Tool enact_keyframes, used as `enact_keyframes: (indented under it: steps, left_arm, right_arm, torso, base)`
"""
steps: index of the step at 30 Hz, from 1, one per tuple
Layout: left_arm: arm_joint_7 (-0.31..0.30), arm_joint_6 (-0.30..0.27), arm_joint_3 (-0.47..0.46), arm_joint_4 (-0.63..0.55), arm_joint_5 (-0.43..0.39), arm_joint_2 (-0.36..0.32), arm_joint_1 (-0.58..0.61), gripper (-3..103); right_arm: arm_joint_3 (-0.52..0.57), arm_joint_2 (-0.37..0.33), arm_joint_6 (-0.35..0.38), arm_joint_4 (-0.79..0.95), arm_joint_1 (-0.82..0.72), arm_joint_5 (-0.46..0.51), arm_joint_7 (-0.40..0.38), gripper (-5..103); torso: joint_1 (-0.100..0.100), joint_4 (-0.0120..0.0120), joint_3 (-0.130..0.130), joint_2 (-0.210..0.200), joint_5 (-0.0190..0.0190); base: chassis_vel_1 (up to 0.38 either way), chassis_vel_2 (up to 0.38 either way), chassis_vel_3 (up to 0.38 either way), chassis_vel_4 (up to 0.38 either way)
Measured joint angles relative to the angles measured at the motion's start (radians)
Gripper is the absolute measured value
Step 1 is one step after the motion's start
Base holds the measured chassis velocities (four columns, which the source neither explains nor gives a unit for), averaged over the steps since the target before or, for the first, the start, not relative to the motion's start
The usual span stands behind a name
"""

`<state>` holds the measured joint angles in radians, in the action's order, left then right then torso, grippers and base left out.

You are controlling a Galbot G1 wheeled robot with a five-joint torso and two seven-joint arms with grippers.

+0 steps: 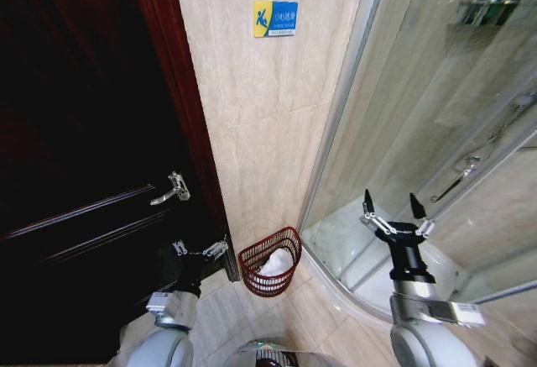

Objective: Discard the used towel into the hamper.

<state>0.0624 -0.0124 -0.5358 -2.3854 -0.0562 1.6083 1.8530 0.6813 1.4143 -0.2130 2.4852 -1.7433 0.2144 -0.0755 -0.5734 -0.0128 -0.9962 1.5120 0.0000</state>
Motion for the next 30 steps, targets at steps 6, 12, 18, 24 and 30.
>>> enact_keyframes:
  steps: [6,12,18,24,30]
  left_arm:
    - [0.000,0.000,0.000,0.000,0.000,0.000,0.000,100]
    - [0.000,-0.001,0.000,0.001,0.000,0.000,0.000,100]
    - [0.000,-0.001,0.000,0.001,0.000,0.000,0.000,100]
    - [0.000,-0.001,0.000,0.001,0.000,0.000,0.000,100]
    - [0.000,-0.001,0.000,0.001,0.000,0.000,0.000,100]
  right_arm:
    - [0.012,-0.002,-0.026,0.015,-0.009,0.006,-0.004,100]
    - [0.015,0.002,-0.042,0.017,0.001,0.025,-0.008,100]
    - [0.031,0.002,-0.047,0.017,0.004,0.041,-0.008,100]
    - [0.067,-0.008,-0.048,0.017,0.000,0.053,-0.008,100]
    - [0.086,-0.020,-0.047,0.016,0.007,0.068,-0.011,100]
  torso:
    - [0.000,0.0001,0.000,0.000,0.0000]
    - [0.000,0.0000,0.000,0.000,0.0000]
    - [0.000,0.0000,0.000,0.000,0.0000]
    - [0.000,0.0001,0.000,0.000,0.0000]
    - [0.000,0.0000,0.000,0.000,0.0000]
  base:
    - [0.000,0.000,0.000,0.000]
    - [0.000,0.000,0.000,0.000]
    - [0.000,0.000,0.000,0.000]
    - [0.000,0.000,0.000,0.000]
    - [0.000,0.000,0.000,0.000]
